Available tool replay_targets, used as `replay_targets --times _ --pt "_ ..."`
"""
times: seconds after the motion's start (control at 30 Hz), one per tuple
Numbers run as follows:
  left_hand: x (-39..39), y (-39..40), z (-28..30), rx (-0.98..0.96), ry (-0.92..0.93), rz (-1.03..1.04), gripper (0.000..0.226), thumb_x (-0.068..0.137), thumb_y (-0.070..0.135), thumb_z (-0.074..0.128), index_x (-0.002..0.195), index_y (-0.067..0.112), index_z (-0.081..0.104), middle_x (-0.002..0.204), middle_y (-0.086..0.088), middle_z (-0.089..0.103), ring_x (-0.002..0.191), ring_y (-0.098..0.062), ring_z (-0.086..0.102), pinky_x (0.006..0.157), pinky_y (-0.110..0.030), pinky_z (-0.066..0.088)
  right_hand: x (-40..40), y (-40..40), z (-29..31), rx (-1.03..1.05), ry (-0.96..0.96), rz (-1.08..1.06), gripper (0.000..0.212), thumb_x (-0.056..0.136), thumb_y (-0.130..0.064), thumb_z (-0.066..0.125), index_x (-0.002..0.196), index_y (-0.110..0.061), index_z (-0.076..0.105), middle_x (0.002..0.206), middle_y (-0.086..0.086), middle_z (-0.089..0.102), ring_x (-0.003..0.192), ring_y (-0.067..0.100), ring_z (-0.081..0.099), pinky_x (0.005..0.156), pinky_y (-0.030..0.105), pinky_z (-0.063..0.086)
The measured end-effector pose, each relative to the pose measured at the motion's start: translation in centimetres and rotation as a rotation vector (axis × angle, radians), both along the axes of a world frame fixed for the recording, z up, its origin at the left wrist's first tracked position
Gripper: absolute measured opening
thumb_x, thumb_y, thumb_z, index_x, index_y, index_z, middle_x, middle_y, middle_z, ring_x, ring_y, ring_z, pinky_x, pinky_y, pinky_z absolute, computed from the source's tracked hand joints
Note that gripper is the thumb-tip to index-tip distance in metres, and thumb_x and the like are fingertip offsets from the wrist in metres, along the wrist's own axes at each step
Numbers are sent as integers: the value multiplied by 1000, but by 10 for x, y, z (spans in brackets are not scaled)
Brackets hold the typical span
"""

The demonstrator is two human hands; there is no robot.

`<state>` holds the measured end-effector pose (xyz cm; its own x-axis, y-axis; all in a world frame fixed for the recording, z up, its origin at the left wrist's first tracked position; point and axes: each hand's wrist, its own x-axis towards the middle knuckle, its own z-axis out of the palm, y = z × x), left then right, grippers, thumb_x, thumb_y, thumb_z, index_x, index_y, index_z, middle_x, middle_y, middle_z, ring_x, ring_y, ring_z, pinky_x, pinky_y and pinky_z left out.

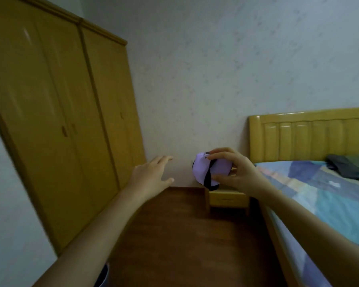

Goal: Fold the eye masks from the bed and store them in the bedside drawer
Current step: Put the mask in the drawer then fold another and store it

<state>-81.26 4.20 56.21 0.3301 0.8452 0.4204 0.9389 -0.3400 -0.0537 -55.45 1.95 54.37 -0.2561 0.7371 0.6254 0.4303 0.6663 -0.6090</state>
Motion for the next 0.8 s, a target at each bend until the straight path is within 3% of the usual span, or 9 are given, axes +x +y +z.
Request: replay_targets --times 0.2,0.43,0.8 --pt "63 132 -23 -9 -2 -102 64 87 55 51 143 36 26 147 9 40 122 -19 53 89 -40 49 52 111 -7 35 -65 -90 46 72 -2 76 113 -21 65 124 -6 54 116 6 52 78 37 58" --pt "101 284 -32 -63 21 -53 65 87 54 50 144 34 27 145 6 42 125 -21 50 92 -41 45 99 269 -13 -49 -131 -93 44 73 -6 76 113 -19 64 125 -3 53 115 6 51 84 21 54" --pt "146 536 -93 -187 49 -74 65 89 52 51 145 29 28 148 4 39 124 -23 51 89 -40 44 145 510 -69 -153 -188 -150 46 73 -9 77 116 -18 63 124 -3 53 114 5 51 89 15 48"
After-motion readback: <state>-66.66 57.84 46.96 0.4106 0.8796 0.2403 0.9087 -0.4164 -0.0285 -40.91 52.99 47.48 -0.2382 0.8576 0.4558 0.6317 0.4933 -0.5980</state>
